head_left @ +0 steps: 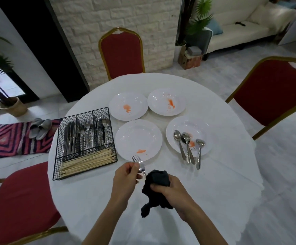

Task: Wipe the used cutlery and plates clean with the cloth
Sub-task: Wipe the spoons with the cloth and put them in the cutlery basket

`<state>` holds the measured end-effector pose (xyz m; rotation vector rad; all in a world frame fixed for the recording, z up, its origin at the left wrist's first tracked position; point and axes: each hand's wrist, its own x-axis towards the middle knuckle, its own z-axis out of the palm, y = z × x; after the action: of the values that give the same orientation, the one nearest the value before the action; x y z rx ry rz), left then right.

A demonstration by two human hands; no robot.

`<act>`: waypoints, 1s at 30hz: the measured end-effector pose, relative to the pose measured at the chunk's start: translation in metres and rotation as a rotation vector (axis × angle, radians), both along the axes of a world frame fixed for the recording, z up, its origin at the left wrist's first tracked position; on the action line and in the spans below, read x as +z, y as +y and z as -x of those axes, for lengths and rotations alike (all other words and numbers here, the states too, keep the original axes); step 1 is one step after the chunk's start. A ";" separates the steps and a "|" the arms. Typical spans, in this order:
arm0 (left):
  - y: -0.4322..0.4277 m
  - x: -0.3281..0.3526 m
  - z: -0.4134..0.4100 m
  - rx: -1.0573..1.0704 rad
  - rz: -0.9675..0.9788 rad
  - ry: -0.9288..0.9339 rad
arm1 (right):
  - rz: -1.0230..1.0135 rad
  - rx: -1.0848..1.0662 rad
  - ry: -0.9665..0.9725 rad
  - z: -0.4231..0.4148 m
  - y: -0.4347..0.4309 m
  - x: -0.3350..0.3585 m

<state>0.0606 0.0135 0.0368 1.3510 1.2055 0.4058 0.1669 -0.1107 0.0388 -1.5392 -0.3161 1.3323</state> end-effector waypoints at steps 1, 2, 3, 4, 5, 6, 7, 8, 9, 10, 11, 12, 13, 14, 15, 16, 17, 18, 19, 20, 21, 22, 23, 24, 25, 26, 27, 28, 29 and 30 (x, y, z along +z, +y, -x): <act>-0.001 0.000 0.000 0.001 0.001 -0.004 | 0.004 -0.002 -0.003 0.001 0.002 0.000; -0.003 -0.001 0.000 -0.022 0.006 0.012 | 0.006 -0.007 -0.006 0.001 0.005 -0.001; -0.006 -0.005 0.000 -0.066 0.010 0.037 | 0.017 -0.014 -0.020 0.001 0.008 -0.001; -0.010 -0.008 0.000 -0.123 0.016 0.071 | 0.031 -0.016 -0.045 0.000 0.011 -0.002; -0.011 -0.012 0.001 -0.162 0.026 0.091 | 0.044 -0.016 -0.064 0.000 0.015 -0.003; -0.012 -0.013 0.002 -0.182 0.036 0.101 | 0.054 -0.020 -0.073 0.000 0.018 -0.004; -0.010 -0.014 0.002 -0.171 0.045 0.093 | 0.054 -0.028 -0.072 0.000 0.020 -0.006; -0.004 -0.014 0.002 -0.131 0.054 0.082 | 0.044 -0.035 -0.062 0.000 0.023 -0.008; 0.004 -0.015 0.002 -0.077 0.059 0.065 | 0.033 -0.042 -0.048 0.002 0.028 -0.010; 0.012 -0.013 0.000 -0.021 0.063 0.055 | 0.025 -0.046 -0.036 0.004 0.033 -0.012; 0.019 -0.011 -0.001 0.024 0.063 0.042 | 0.020 -0.053 -0.031 0.005 0.039 -0.012; 0.024 -0.010 -0.001 0.051 0.056 0.037 | 0.016 -0.060 -0.033 0.006 0.047 -0.012; 0.027 -0.010 -0.001 0.058 0.050 0.039 | 0.018 -0.073 -0.039 0.007 0.054 -0.011; 0.028 -0.010 0.002 0.039 0.051 0.045 | 0.023 -0.083 -0.045 0.008 0.062 -0.010; 0.028 -0.011 0.005 0.015 0.061 0.045 | 0.029 -0.087 -0.047 0.008 0.070 -0.009; 0.031 -0.014 0.008 -0.003 0.072 0.057 | 0.035 -0.083 -0.046 0.009 0.078 -0.009; 0.036 -0.017 0.011 -0.007 0.081 0.061 | 0.042 -0.072 -0.045 0.011 0.084 -0.009; 0.045 -0.021 0.015 -0.003 0.092 0.066 | 0.049 -0.057 -0.049 0.014 0.090 -0.010; 0.056 -0.025 0.017 0.011 0.105 0.065 | 0.057 -0.042 -0.051 0.017 0.095 -0.012; 0.069 -0.029 0.020 0.038 0.120 0.068 | 0.063 -0.033 -0.040 0.020 0.099 -0.014; 0.084 -0.032 0.022 0.076 0.129 0.070 | 0.066 -0.038 -0.010 0.023 0.102 -0.016; 0.100 -0.035 0.025 0.114 0.126 0.087 | 0.066 -0.052 0.030 0.025 0.104 -0.017; 0.117 -0.038 0.029 0.140 0.111 0.113 | 0.067 -0.070 0.065 0.026 0.105 -0.017; 0.136 -0.042 0.033 0.148 0.092 0.144 | 0.072 -0.092 0.092 0.027 0.106 -0.018; 0.154 -0.047 0.037 0.146 0.072 0.181 | 0.079 -0.116 0.116 0.026 0.106 -0.019; 0.172 -0.051 0.041 0.137 0.050 0.223 | 0.086 -0.137 0.136 0.025 0.107 -0.020; 0.189 -0.055 0.044 0.130 0.017 0.264 | 0.099 -0.157 0.145 0.024 0.108 -0.022; 0.206 -0.059 0.047 0.121 -0.018 0.306 | 0.114 -0.175 0.143 0.023 0.109 -0.022; 0.220 -0.061 0.048 0.112 -0.065 0.345 | 0.129 -0.190 0.133 0.022 0.110 -0.023; 0.234 -0.061 0.049 0.101 -0.116 0.393 | 0.140 -0.205 0.124 0.020 0.112 -0.024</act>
<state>0.0116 0.2474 -0.0240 1.5190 1.5985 0.2909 0.1465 0.0012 0.0151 -1.5505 0.0133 1.3019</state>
